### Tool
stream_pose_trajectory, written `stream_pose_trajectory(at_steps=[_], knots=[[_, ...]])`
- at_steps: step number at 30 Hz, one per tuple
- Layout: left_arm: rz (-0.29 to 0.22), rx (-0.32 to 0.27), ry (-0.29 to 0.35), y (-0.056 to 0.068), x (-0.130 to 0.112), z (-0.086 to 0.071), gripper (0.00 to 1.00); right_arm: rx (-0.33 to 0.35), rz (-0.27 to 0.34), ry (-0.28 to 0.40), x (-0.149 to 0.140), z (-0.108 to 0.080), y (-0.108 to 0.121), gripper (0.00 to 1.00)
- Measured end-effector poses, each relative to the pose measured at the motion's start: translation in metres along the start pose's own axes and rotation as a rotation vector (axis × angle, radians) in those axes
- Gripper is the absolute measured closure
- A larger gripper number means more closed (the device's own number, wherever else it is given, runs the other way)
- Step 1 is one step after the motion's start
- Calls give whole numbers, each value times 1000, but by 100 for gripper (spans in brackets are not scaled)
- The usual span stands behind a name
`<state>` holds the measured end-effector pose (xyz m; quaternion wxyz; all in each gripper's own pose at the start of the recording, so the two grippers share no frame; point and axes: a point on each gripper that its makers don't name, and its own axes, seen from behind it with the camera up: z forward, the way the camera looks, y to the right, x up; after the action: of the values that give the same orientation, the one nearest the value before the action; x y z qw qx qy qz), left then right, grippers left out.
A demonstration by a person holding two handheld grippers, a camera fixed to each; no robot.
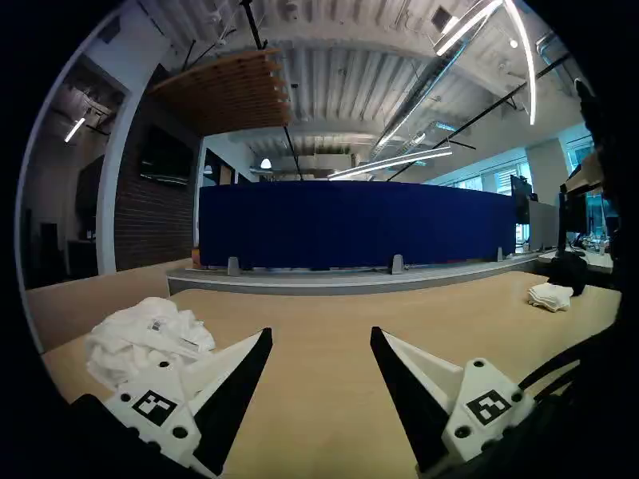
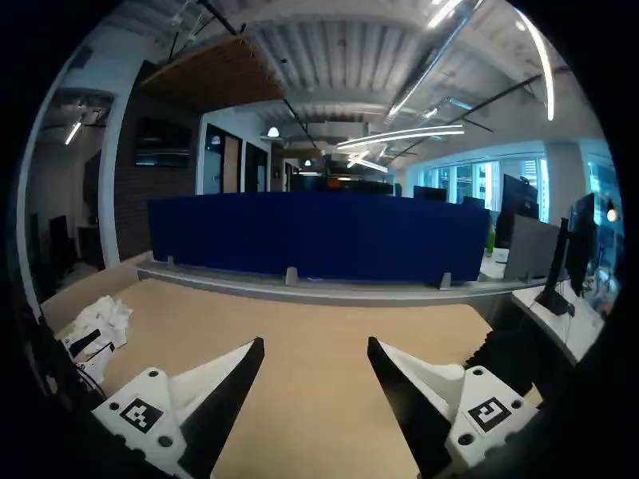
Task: Fold towel
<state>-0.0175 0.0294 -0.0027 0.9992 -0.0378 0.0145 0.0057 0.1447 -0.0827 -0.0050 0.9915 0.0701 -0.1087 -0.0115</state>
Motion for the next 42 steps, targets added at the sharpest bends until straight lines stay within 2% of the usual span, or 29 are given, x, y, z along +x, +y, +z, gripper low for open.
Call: stream_pose_trajectory(at_steps=[9,15,18,27,31,36,42], knots=[[1,0,0,0,-1,-1,9,-47,39,87,15,-15,40,0],[1,0,0,0,-1,-1,9,-83,82,134,-4,-19,70,0],[1,0,0,0,-1,-1,9,-90,106,148,-25,-18,79,0],[1,0,0,0,-1,-1,9,-88,121,187,-92,-1,92,0],[2,0,0,-1,-2,-1,9,-91,151,196,-116,9,97,0],[2,0,0,-1,-2,-1,9,-74,209,220,-125,17,97,0],[2,0,0,-2,-2,-1,9,-58,223,236,-126,22,94,0]])
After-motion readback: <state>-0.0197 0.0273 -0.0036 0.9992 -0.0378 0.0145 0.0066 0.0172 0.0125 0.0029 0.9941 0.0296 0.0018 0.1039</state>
